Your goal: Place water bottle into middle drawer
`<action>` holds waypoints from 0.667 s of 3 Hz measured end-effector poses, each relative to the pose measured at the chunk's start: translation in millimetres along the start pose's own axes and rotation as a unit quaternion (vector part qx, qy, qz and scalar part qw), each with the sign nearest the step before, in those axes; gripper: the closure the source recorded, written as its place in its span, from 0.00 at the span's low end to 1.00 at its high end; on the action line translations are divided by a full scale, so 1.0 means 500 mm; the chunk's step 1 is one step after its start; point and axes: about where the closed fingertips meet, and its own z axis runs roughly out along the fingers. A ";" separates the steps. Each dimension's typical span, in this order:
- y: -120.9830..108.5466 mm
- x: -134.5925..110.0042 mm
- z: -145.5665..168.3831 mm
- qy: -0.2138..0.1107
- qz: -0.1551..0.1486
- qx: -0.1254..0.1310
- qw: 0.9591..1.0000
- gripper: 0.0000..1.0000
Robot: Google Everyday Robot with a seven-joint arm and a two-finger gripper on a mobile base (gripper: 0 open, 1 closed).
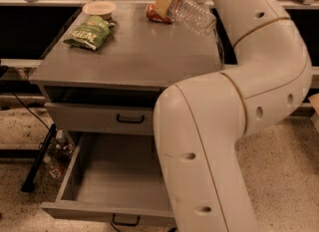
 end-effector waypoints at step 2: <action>-0.072 0.105 -0.209 -0.082 0.086 0.069 0.990 1.00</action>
Offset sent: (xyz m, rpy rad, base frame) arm -0.1541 -0.1174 -0.0485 0.1348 -0.0757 -0.2889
